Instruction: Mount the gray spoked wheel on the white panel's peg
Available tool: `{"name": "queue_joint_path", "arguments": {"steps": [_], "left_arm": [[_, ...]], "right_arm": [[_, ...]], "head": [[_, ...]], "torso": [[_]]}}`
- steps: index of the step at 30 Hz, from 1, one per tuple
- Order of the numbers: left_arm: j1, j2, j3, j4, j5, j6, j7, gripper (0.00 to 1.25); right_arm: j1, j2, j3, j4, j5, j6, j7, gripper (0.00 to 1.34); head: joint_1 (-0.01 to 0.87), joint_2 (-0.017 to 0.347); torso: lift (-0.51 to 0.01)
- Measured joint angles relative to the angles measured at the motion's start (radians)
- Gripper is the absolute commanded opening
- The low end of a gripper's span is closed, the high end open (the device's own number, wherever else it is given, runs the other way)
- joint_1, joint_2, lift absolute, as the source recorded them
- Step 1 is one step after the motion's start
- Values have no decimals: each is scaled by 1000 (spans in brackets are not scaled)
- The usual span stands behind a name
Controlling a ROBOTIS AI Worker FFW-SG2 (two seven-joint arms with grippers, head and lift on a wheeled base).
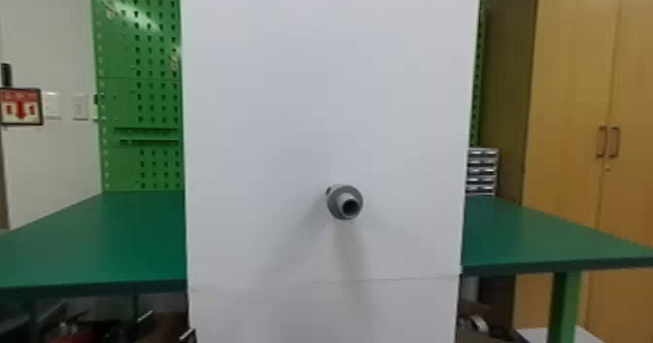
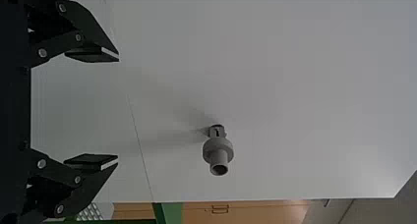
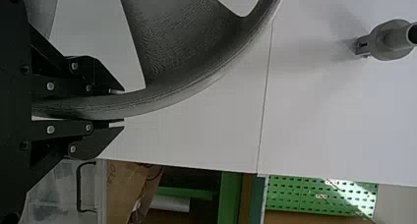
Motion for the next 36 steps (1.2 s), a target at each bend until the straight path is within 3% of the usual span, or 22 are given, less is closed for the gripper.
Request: {"name": "queue_joint_path", "arguments": {"steps": [10, 17, 36], "left_arm": [[-2, -3, -22, 13, 35, -5, 17, 729], [-12, -1, -16, 32, 48, -5, -17, 729], [-20, 0, -25, 35, 37, -5, -17, 729]], "right_arm": [[1, 2, -2, 5, 6, -1, 0, 233], [1, 3, -2, 8, 7, -2, 0, 233], [4, 10, -8, 13, 7, -5, 0, 233]], "head": [[123, -8], [123, -8], [123, -8]], "torso": [[-399], [-399], [-399]]}}
